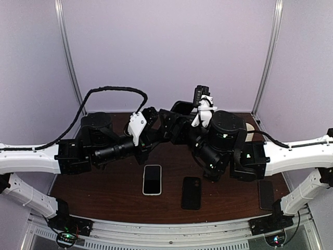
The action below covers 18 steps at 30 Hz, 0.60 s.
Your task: Put the phone into the phone case
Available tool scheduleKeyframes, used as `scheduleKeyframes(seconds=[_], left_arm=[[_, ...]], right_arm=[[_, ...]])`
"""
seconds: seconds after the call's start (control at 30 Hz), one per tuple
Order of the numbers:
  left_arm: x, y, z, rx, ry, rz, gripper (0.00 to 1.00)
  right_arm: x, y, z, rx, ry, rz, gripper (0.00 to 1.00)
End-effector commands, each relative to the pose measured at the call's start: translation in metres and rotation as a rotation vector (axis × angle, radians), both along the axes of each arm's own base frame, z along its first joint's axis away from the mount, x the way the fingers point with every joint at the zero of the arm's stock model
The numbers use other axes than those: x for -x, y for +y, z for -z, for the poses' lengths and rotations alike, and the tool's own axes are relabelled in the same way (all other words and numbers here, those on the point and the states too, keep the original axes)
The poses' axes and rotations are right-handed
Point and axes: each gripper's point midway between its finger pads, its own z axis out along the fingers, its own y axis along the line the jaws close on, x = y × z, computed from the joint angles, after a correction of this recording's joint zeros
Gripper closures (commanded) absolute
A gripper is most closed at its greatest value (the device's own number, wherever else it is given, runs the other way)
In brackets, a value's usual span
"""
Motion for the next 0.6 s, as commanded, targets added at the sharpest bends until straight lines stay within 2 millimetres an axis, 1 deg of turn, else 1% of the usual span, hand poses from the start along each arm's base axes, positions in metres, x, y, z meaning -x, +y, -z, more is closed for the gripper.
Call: scheduleKeyframes(seconds=[0.0,0.03,0.1,0.17,0.23,0.3,0.33,0.4,0.5,0.57], left_arm=[[0.007,-0.001,-0.042,0.155,-0.035,0.040,1.00],[0.007,-0.002,-0.038,0.141,-0.024,0.045,1.00],[0.007,-0.002,-0.029,0.128,0.018,0.040,0.98],[0.007,-0.001,-0.017,0.105,0.065,0.036,0.73],[0.009,0.000,0.002,0.064,0.112,0.038,0.51],[0.012,0.004,0.026,-0.005,0.173,0.034,0.37],[0.014,0.006,0.042,-0.058,0.196,0.034,0.34],[0.017,0.016,0.086,-0.213,0.248,0.023,0.33],[0.024,0.027,0.155,-0.432,0.298,0.033,0.40],[0.029,0.027,0.199,-0.588,0.328,0.051,0.48]], right_arm=[[-0.007,-0.010,0.009,0.054,0.011,0.027,0.38],[-0.007,-0.012,0.009,0.051,0.011,0.029,0.43],[-0.007,-0.018,0.010,0.059,0.014,0.034,0.45],[-0.007,-0.026,0.015,0.092,0.024,0.044,0.47],[-0.006,-0.036,0.026,0.153,0.050,0.056,0.49],[-0.006,-0.049,0.043,0.210,0.092,0.073,0.49],[-0.005,-0.057,0.055,0.239,0.116,0.082,0.50],[-0.004,-0.075,0.088,0.299,0.170,0.097,0.51],[-0.004,-0.103,0.132,0.337,0.273,0.130,0.51],[-0.007,-0.125,0.166,0.389,0.357,0.169,0.52]])
